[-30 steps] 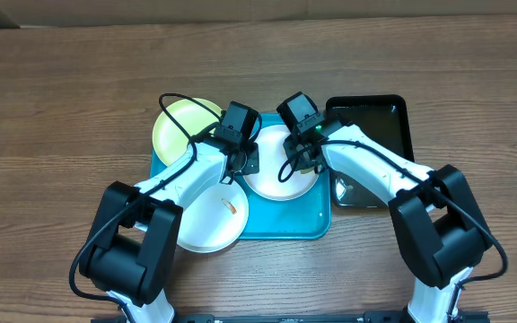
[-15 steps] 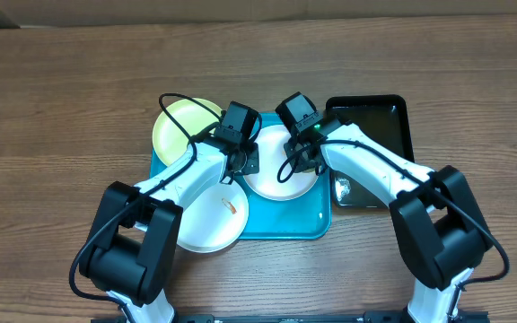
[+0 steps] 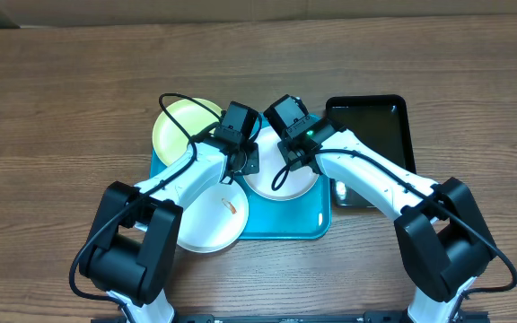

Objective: Clean dirty plates on tray and stack at the side
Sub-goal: 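Scrub the white plate surface with the sponge in the right gripper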

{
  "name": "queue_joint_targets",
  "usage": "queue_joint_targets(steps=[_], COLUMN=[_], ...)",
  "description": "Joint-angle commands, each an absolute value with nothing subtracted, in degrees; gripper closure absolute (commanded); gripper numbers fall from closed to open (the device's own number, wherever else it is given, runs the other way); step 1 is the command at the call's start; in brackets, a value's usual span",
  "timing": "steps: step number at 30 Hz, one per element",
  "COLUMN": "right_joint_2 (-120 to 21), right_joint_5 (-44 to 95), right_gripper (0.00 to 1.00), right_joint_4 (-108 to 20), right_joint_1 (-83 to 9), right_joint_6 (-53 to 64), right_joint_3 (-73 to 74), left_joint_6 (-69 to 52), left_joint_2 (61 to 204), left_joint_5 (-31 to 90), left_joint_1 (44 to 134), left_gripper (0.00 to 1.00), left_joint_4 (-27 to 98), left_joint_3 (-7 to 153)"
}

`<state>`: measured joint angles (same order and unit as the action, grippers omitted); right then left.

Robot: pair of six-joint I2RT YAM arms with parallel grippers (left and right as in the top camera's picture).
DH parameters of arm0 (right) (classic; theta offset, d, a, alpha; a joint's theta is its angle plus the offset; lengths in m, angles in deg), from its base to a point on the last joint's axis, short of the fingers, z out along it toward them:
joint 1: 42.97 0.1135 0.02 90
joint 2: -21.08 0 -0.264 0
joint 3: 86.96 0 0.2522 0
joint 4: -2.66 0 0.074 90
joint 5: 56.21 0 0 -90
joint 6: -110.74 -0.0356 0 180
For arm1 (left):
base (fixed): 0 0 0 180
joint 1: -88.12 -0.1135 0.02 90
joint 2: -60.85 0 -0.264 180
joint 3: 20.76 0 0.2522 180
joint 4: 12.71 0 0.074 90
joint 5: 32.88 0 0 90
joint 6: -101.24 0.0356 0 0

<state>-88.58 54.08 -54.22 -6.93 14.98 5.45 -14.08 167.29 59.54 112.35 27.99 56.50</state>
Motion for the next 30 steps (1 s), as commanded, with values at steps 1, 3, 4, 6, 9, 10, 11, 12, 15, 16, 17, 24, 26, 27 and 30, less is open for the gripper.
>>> queue_joint_targets(steps=[1, 3, 4, 6, 9, 10, 11, 12, 15, 16, 17, 24, 26, 27, 30], right_joint_2=[-89.5, -91.0, -91.5, -92.8, -94.9, -95.6, -96.1, -96.8, -98.1, -98.4, -98.5, -98.5, -98.5, -98.5, -98.4], right_joint_5=[56.0, 55.4, 55.2, 55.2, 55.2, 55.2, 55.2, 55.2, 55.1, 54.6, 53.6, 36.2, 32.1, 30.0, 23.7], right_gripper=[0.96, 0.96, 0.96, 0.96, 0.96, 0.96, 0.96, 0.96, 0.96, 0.96, 0.96, 0.96, 0.96, 0.96, 0.96], right_joint_4=[-53.0, -52.3, -51.9, -51.1, -50.1, -50.1, -50.1, -50.2, -51.3, -52.0, -52.5, -54.8, -54.9, -54.9, -55.0], right_joint_1=[-7.0, -7.0, -7.0, -7.0, -7.1, -7.1, -7.1, -7.1, -7.1, -7.1, -7.1, -7.1, -7.1, -7.1, -7.2], right_joint_6=[15.2, 15.2, 15.2, 15.2, 15.2, 15.2, 15.2, 15.2, 15.2, 15.2, 15.2, 15.2, 15.2, 15.2, 15.2], right_joint_3=[5.5, 5.3, 5.0, 4.4, 3.8, 3.8, 3.8, 3.8, 3.7, 3.7, 3.7, 3.7, 3.7, 3.7, 3.8], left_joint_6=[-14.1, -14.1, -14.1, -14.1, -14.1, -14.1, -14.1, -14.1, -14.1, -14.1, -14.1, -14.1, -14.1, -14.1, -14.1], left_joint_2=[168.2, 168.2, 168.2, 168.2, 168.2, 168.2, 168.2, 168.2, 168.2, 168.2, 168.2, 168.2, 168.2, 168.2, 168.2], left_joint_5=[60.0, 60.0, 60.0, 60.0, 59.6, 59.3, 58.9, 59.0, 59.0, 59.0, 59.0, 59.0, 59.0, 59.0, 59.0], left_joint_1=[111.8, 111.8, 111.8, 111.8, 111.8, 111.8, 111.8, 111.8, 111.8, 111.8, 111.8, 111.8, 111.8, 111.8, 111.8], left_gripper=[0.89, 0.89, 0.89, 0.88, 0.88, 0.88, 0.88, 0.88, 0.89, 0.91, 0.92, 0.95, 0.94, 0.94, 0.94], left_joint_4=[27.8, 27.8, 27.8, 27.8, 27.8, 27.8, 27.8, 27.8, 27.8, 27.8, 27.8, 27.7, 27.8, 27.7, 27.7], left_joint_3=[56.9, 56.9, 56.9, 56.9, 56.9, 56.9, 56.9, 56.9, 56.9, 56.9, 56.9, 56.9, 56.9, 56.9, 56.9])
